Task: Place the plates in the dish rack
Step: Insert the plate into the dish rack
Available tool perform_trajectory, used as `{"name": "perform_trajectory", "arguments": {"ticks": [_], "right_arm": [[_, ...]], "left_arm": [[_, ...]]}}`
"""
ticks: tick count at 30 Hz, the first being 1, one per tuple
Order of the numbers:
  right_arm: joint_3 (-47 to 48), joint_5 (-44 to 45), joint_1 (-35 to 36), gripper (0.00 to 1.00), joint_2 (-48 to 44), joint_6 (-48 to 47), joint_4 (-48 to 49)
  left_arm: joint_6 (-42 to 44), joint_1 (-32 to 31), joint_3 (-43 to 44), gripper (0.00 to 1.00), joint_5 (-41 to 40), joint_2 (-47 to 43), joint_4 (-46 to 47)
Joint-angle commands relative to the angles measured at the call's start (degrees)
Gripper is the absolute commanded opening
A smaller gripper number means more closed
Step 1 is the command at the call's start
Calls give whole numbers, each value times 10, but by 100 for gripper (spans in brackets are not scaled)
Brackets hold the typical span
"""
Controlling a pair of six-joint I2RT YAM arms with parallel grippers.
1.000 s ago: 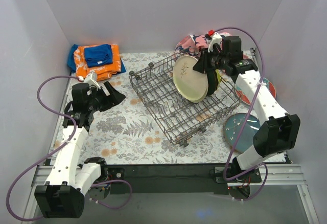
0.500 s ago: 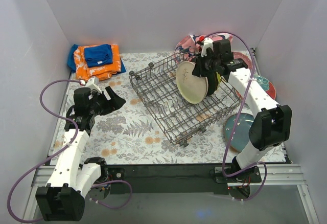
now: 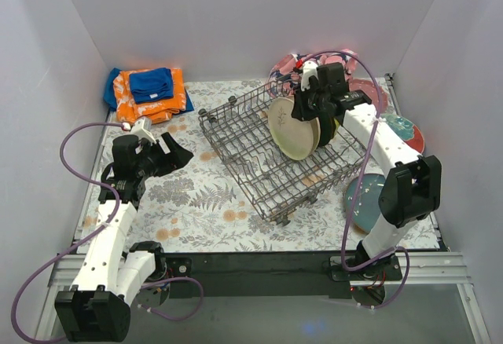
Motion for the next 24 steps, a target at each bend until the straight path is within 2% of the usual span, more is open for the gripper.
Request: {"name": "perform_trajectory", "arguments": {"ticks": [1, 4, 8, 9, 13, 16, 19, 24], "right_arm": [[13, -3, 9, 1, -7, -15, 66], [7, -6, 12, 2, -2, -24, 67], [1, -10, 14, 18, -1, -34, 66], [0, -12, 13, 25, -1, -36, 65], [2, -15, 14, 33, 2, -42, 62], [11, -16, 15, 45, -2, -49, 53], [20, -17, 15, 47, -15, -60, 46], [27, -9, 15, 59, -61, -87, 33]], "left_arm": [[1, 2, 9, 73, 12, -19, 0], [-1, 2, 9, 73, 14, -22, -2], [-5, 2, 9, 73, 20, -21, -2], [-6, 2, 11, 73, 21, -21, -2], [-9, 2, 17, 73, 27, -22, -2], [-9, 2, 26, 73, 30, -22, -4], [-10, 2, 31, 73, 32, -22, -6], [-10, 2, 41, 73, 35, -23, -8]]}}
